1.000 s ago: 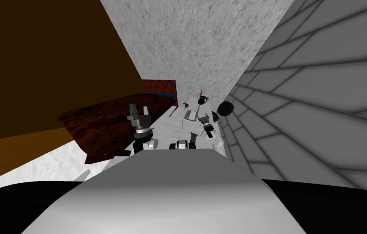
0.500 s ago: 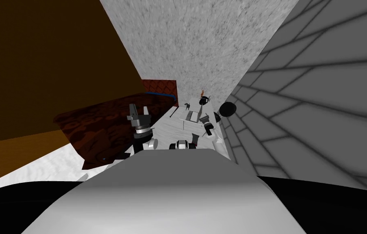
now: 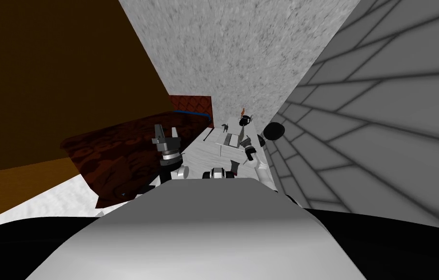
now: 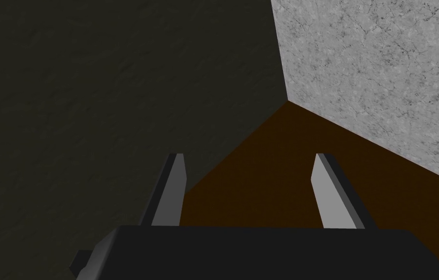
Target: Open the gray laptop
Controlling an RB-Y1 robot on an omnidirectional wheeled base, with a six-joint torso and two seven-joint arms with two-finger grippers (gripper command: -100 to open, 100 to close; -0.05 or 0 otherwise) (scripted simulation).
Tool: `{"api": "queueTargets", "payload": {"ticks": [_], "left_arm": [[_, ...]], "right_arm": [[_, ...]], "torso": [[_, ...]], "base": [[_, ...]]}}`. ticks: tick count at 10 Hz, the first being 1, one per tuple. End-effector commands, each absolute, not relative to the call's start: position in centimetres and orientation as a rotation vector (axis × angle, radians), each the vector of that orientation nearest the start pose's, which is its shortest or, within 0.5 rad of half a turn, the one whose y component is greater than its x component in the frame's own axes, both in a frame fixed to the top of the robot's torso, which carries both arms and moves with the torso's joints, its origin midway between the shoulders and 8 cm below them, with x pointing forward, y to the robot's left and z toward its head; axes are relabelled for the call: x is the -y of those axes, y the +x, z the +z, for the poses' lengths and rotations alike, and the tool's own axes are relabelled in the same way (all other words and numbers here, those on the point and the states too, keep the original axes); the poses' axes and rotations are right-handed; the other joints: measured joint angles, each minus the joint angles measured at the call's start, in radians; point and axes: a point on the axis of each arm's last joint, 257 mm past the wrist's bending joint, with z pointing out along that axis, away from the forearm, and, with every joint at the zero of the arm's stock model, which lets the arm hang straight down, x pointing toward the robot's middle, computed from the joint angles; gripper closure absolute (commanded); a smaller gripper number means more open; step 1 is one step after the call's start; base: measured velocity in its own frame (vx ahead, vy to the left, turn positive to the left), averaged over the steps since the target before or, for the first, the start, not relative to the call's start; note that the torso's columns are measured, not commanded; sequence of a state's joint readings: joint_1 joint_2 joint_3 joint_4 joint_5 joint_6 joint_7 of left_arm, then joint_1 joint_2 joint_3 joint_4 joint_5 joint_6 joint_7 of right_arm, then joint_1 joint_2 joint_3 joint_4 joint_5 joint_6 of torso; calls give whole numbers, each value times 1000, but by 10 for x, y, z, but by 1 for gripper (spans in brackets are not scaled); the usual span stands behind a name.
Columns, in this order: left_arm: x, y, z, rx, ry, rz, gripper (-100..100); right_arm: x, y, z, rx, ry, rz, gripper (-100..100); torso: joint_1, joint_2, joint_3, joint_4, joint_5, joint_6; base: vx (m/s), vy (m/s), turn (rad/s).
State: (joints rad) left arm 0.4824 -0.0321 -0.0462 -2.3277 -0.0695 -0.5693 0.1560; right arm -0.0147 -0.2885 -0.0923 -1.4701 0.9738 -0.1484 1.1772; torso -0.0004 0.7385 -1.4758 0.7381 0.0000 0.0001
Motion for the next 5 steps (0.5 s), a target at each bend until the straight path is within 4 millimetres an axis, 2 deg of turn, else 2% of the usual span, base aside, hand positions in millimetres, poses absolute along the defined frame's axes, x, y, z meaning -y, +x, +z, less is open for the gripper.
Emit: {"api": "queueTargets", "payload": {"ticks": [1, 2, 3, 5], "left_arm": [[-253, 324, 63, -499, -586, -1486, 0], [-253, 324, 63, -499, -586, -1486, 0], [-253, 324, 63, -499, -586, -1486, 0], [-253, 324, 63, -499, -586, -1486, 0]], "right_arm": [[336, 547, -232, -1462, -727, -684, -100], [337, 547, -233, -1463, -732, -691, -100], [337, 547, -233, -1462, -731, -690, 100], [361, 544, -238, -1475, -793, -747, 100]], "torso": [[0, 0, 0, 0, 0, 0], [-1, 1, 0, 0, 0, 0], [-1, 1, 1, 0, 0, 0], [3, -4, -2, -7, -4, -3]], "base": [[18, 22, -3], [0, 0, 0], [0, 0, 0], [25, 80, 34]]}}
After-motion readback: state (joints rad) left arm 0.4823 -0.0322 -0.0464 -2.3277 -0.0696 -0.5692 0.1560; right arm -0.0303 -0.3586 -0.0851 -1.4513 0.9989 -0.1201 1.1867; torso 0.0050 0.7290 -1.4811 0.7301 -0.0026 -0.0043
